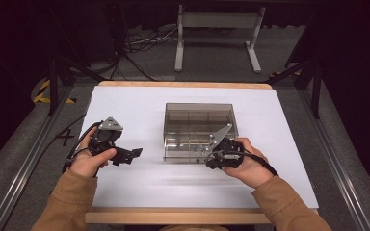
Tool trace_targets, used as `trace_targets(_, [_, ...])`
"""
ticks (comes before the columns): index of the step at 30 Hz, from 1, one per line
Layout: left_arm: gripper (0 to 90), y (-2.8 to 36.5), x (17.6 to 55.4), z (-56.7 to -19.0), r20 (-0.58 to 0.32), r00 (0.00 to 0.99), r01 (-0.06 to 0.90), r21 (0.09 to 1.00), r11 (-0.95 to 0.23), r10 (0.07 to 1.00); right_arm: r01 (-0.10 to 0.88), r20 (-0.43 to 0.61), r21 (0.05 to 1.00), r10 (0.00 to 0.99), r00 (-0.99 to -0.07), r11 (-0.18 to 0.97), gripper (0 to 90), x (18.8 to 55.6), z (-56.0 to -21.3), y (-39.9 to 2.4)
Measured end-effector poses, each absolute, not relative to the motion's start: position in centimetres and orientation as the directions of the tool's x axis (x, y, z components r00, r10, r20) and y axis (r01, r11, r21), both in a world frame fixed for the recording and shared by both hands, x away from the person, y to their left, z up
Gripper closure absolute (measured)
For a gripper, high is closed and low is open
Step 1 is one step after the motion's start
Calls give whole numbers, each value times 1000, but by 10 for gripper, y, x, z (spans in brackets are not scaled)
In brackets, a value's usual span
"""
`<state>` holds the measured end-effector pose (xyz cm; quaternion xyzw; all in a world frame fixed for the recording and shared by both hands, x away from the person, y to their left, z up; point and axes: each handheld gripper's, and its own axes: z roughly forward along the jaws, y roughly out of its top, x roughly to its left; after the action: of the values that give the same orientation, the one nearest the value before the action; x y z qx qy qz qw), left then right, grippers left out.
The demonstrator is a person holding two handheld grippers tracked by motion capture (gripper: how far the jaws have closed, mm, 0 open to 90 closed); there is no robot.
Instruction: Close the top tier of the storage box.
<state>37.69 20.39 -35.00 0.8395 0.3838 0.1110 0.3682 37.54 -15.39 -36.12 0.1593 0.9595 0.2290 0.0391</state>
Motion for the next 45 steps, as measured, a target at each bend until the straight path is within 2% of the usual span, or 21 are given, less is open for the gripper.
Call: trace_targets(45, [22, 204, 377, -351, -93, 682, 558, 707, -434, 725, 345, -70, 513, 439, -896, 786, 900, 410, -356, -157])
